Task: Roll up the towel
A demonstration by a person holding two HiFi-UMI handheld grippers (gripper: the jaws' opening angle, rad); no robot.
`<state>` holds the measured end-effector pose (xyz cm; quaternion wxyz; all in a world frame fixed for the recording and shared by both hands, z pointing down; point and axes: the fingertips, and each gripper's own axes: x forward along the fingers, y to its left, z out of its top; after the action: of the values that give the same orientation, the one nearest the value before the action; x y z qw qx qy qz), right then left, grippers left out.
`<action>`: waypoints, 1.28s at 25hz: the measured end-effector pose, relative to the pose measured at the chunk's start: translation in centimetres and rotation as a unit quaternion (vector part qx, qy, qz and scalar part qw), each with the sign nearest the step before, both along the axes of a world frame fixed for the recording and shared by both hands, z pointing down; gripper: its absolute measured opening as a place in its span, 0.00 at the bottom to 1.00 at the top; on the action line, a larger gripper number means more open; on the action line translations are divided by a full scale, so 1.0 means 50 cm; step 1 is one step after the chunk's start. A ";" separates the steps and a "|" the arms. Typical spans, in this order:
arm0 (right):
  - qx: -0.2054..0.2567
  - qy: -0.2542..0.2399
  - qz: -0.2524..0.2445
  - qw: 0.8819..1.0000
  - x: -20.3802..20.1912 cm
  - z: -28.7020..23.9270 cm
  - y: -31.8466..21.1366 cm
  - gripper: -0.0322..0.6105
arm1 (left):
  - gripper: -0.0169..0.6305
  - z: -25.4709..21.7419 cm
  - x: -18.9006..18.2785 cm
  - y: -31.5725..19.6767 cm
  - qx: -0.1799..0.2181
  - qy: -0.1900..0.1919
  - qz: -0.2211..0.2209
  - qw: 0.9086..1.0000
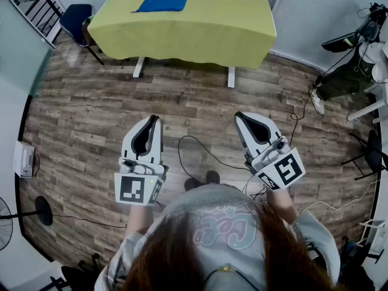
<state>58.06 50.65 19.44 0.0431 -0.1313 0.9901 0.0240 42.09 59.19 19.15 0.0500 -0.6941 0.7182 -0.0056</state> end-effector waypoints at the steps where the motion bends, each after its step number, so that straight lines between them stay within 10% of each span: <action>1: 0.000 -0.001 0.000 1.000 0.004 -0.001 0.002 0.05 | 0.07 -0.001 0.003 0.003 0.000 0.000 -0.001 1.000; 27: -0.005 -0.032 -0.002 0.999 0.025 -0.016 0.004 0.15 | 0.07 -0.013 0.039 0.022 0.020 0.024 0.010 0.999; 32: -0.014 -0.042 0.022 0.999 0.036 -0.018 -0.022 0.41 | 0.38 -0.017 0.033 0.021 0.023 0.036 -0.001 0.999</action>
<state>59.85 49.57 18.52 0.0828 -0.1544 0.9845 0.0053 43.72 60.23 18.31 0.0402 -0.6919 0.7200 0.0358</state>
